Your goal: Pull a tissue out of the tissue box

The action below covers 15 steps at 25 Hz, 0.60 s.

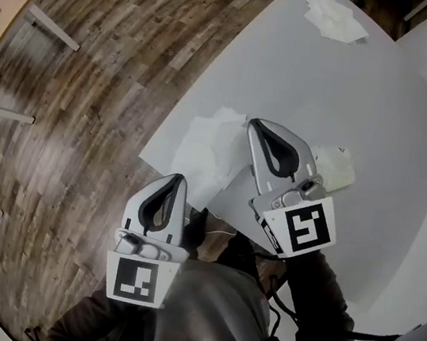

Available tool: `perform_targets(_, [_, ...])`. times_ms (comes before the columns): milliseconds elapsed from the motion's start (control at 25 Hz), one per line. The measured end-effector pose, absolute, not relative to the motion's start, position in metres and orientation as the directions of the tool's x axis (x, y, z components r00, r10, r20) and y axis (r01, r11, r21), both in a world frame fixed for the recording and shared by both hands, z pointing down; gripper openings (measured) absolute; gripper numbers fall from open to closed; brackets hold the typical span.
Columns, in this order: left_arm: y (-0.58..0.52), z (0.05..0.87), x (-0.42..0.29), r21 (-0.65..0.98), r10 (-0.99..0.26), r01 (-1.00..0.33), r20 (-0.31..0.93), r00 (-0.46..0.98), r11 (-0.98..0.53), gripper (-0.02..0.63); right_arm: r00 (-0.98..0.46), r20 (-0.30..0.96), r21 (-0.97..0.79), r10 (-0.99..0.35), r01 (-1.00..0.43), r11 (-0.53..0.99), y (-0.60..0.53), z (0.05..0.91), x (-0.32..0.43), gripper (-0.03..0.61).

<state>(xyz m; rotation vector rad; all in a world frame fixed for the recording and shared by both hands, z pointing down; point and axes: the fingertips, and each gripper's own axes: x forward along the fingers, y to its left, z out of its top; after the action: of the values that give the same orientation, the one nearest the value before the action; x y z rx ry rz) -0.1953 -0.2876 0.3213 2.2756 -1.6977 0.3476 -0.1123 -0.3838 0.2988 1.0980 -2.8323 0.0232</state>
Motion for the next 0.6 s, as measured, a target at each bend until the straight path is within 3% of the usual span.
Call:
perform_targets(360, [-0.276,0.350,-0.223,0.053,-0.870,-0.953,0.395,0.295,-0.299,-0.002,-0.727,0.267,-0.031,-0.633,-0.663,0.748,-0.313,0.434,-0.144,0.006])
perform_targets(600, [-0.270,0.357,-0.204,0.055,-0.834,-0.920,0.405,0.376,-0.388,-0.002,-0.720,0.356,-0.122,-0.595,-0.667,0.735,-0.282,0.477,-0.142,0.093])
